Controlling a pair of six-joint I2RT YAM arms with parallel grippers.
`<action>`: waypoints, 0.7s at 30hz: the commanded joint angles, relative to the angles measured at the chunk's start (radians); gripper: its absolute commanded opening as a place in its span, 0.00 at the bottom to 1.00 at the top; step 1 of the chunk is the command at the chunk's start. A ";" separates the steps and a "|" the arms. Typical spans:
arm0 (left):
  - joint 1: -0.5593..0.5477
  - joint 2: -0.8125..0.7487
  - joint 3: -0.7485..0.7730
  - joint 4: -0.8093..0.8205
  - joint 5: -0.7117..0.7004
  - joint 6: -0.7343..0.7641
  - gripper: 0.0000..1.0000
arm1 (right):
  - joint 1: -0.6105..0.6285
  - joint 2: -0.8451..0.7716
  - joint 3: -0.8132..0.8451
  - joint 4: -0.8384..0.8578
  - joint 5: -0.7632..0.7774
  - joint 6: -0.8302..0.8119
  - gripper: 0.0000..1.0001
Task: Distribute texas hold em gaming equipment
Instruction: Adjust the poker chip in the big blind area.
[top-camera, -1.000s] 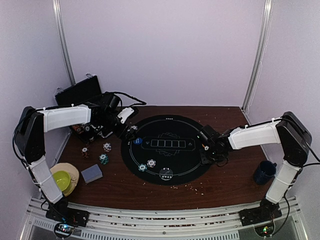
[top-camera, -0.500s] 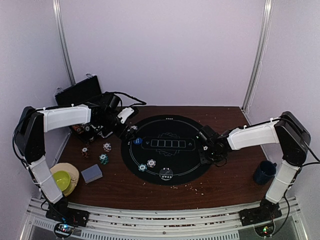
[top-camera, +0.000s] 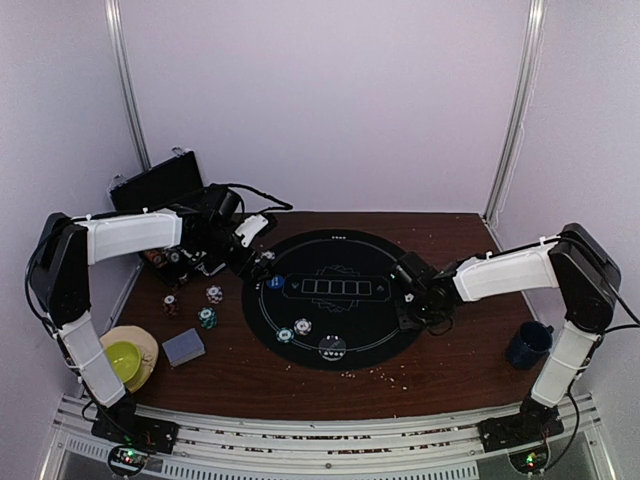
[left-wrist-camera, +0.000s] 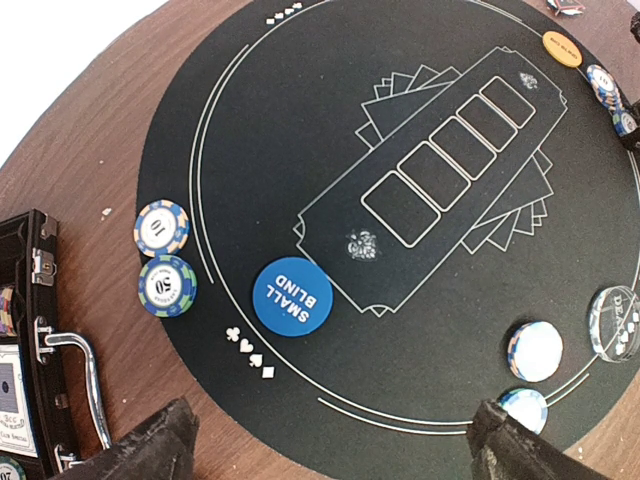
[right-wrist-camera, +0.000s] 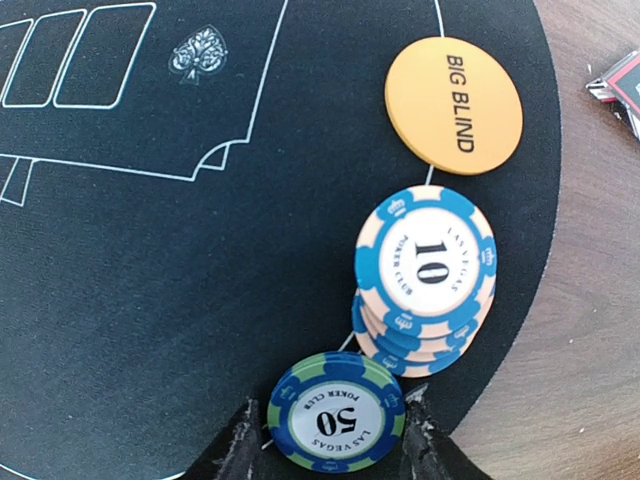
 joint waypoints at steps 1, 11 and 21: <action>0.003 0.015 0.006 0.026 0.005 0.000 0.98 | 0.015 0.000 0.009 -0.020 -0.001 0.000 0.48; 0.003 0.015 0.007 0.026 0.003 0.002 0.98 | 0.016 -0.031 0.009 -0.017 -0.003 -0.001 0.52; 0.002 -0.013 0.024 0.016 -0.064 0.022 0.98 | 0.026 -0.166 0.052 -0.089 0.118 -0.018 0.83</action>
